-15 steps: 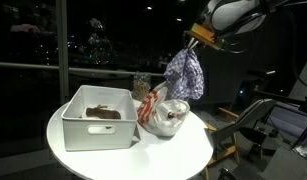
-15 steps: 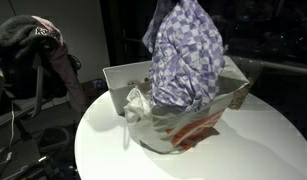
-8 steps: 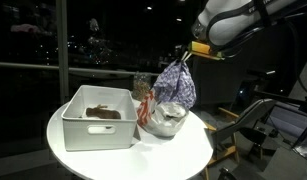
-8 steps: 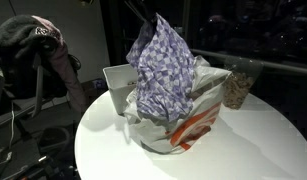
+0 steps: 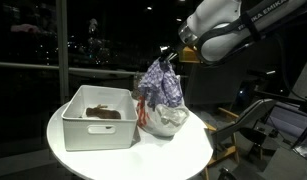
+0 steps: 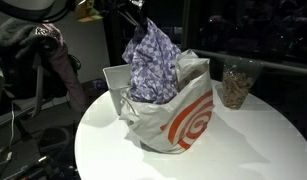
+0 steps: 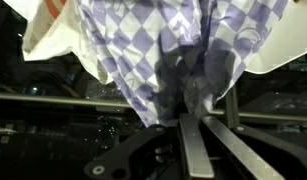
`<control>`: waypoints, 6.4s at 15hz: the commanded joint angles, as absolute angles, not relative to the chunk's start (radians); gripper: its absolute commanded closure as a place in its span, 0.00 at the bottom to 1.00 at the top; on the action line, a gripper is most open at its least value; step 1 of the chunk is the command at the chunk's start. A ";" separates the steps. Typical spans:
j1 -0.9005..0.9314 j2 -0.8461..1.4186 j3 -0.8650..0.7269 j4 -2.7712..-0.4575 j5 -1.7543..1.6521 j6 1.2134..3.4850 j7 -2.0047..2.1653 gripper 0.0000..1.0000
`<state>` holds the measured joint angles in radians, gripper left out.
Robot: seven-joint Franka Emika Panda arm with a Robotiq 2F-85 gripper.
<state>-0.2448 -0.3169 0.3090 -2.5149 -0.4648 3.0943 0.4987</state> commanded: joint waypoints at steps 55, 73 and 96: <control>0.070 0.363 -0.093 -2.006 -0.698 2.453 0.914 0.69; 0.031 0.269 0.047 -2.098 -0.076 2.735 0.287 0.00; 0.258 0.364 0.085 -1.914 -0.177 2.677 0.210 0.00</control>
<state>0.1584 0.2649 0.1609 -2.0556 -0.0280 2.7163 0.0305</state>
